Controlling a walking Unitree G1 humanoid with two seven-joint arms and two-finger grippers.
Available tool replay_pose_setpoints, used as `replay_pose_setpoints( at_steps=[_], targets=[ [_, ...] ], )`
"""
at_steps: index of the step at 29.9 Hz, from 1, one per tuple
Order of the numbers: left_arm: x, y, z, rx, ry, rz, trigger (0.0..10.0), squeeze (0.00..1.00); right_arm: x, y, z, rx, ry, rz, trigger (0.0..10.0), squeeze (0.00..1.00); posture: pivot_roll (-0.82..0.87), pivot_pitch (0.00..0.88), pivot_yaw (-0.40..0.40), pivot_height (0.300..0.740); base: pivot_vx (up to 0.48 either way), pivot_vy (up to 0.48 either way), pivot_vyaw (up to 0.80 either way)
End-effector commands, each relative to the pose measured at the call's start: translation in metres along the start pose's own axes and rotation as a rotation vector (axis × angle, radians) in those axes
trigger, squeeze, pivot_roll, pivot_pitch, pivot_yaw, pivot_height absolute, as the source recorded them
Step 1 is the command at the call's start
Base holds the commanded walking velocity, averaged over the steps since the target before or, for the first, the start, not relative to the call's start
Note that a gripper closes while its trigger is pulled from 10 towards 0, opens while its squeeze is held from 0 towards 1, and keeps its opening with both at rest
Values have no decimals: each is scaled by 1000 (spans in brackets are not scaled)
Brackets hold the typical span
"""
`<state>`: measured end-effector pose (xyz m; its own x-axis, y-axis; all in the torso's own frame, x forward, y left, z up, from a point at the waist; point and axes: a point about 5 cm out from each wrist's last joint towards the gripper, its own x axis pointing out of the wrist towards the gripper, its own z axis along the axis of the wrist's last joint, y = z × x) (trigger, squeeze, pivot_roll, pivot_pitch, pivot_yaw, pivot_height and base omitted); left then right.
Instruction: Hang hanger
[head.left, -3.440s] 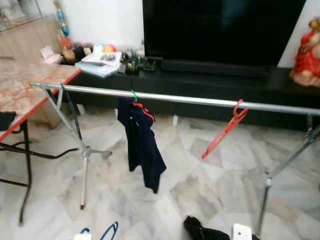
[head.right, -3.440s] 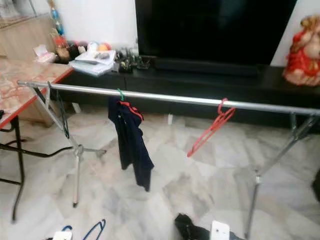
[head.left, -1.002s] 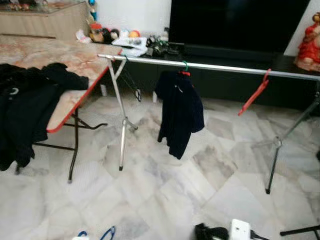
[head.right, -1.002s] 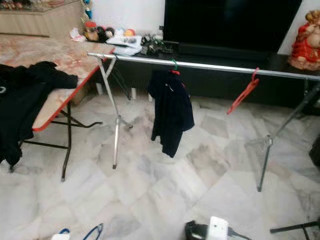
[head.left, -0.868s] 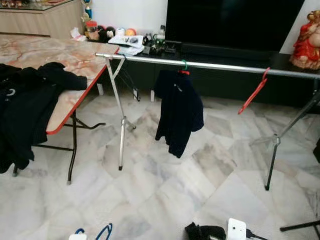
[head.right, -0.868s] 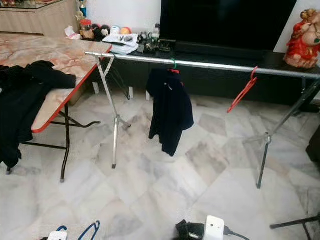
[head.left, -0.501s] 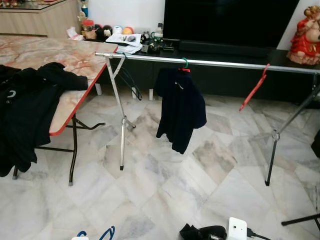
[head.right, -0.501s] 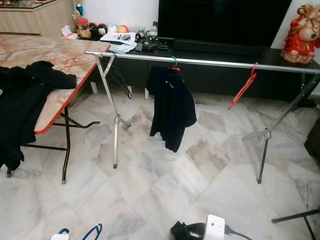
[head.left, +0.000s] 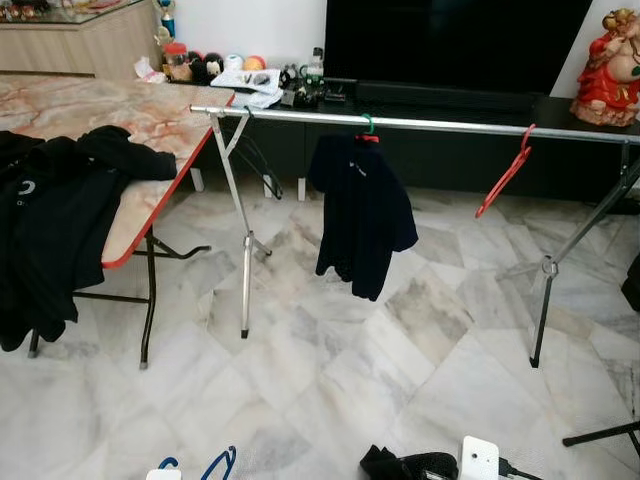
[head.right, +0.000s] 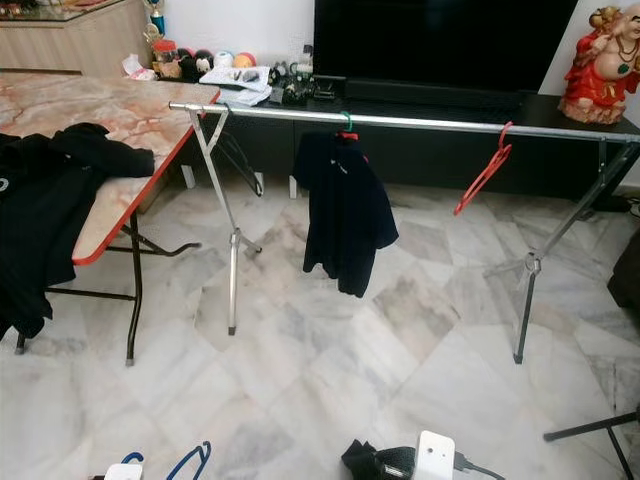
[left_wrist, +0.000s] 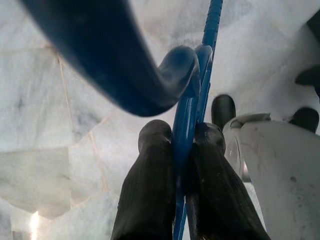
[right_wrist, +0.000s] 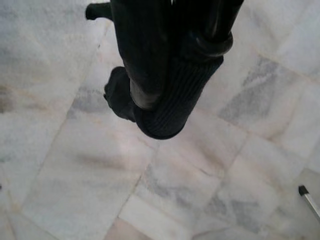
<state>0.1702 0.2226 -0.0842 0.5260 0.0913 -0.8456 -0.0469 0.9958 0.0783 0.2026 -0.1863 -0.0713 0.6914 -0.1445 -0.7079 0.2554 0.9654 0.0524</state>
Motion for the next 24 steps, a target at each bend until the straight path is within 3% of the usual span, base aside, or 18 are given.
replay_pose_setpoints(
  at_steps=[1, 8, 24],
  targets=[
    [-1, 2, -5, 16, 11, 3, 10000, 0, 0, -1, 0, 5, -3, -7, 10000, 0, 95, 10, 12, 740, -285, 0, 0],
    [-1, 3, -6, 21, 11, 4, 10000, 0, 0, 0, 0, 6, -4, -7, 10000, 0, 95, 6, 15, 740, -282, 0, 0],
    [-2, 3, -2, -19, -50, 4, 10000, 0, 3, 0, 12, 26, -41, -16, 10000, 0, 100, 17, 14, 740, 0, 0, 0]
  ],
)
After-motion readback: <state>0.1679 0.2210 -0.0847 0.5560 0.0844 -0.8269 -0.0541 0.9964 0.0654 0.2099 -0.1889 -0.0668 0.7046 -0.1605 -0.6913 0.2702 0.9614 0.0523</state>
